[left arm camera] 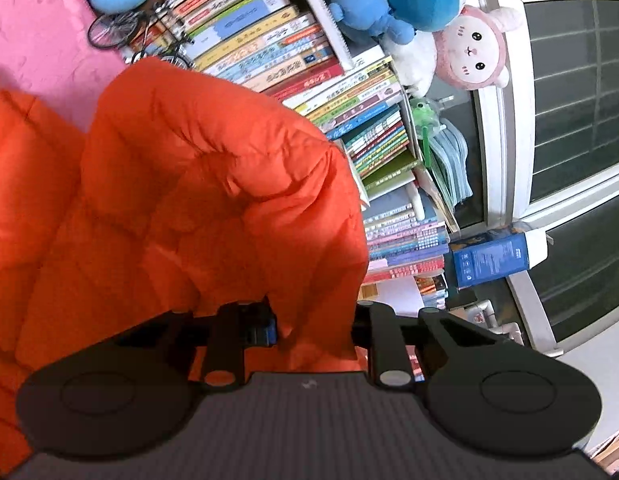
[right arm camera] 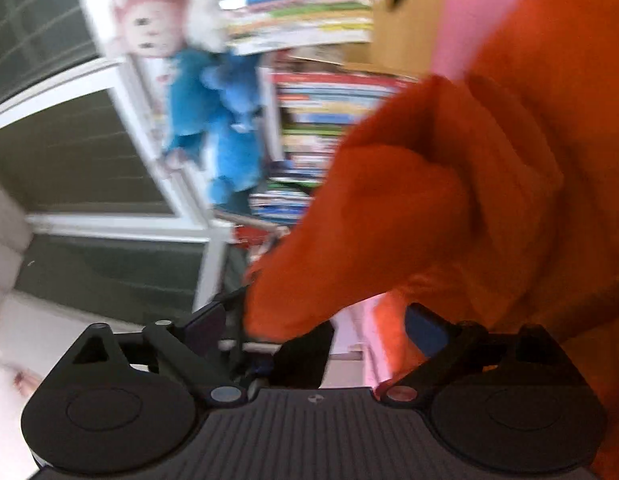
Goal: Fold clothes
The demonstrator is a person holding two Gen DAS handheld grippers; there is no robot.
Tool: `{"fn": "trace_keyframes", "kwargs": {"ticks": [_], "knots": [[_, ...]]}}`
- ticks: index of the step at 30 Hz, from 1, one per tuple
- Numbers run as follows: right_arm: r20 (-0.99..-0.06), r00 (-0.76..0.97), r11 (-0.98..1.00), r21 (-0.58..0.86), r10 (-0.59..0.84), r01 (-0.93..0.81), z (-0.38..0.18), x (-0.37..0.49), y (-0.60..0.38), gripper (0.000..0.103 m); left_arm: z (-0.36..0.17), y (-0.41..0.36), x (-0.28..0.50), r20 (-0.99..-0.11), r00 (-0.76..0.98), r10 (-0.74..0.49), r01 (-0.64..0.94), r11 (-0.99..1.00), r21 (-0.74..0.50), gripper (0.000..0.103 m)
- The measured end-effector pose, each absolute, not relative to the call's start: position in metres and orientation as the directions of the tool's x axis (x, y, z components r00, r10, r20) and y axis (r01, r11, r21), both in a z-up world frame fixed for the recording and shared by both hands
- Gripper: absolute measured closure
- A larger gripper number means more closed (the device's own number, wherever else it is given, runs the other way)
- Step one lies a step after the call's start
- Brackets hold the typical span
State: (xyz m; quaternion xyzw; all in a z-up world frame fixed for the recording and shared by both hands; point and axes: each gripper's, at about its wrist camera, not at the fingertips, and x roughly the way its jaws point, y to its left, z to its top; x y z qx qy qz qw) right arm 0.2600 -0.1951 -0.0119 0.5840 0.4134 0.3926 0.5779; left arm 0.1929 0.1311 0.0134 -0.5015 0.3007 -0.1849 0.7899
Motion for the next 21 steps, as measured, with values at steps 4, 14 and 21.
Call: {"fn": "trace_keyframes", "kwargs": {"ticks": [4, 14, 21], "knots": [[-0.076, 0.434, 0.064, 0.997, 0.898, 0.041, -0.01, 0.282, -0.187, 0.006, 0.004, 0.129, 0.182, -0.312, 0.745, -0.589, -0.012, 0.456, -0.89, 0.08], [-0.409, 0.524, 0.604, 0.746, 0.747, -0.28, 0.031, 0.27, -0.175, 0.06, -0.033, 0.105, 0.146, -0.441, 0.696, -0.567, 0.017, 0.627, -0.779, 0.079], [-0.487, 0.609, 0.774, 0.481, 0.626, -0.411, 0.028, 0.238, -0.16, 0.07, -0.015, 0.108, 0.107, -0.467, 0.765, -0.443, 0.073, 0.781, -0.621, 0.078]]}}
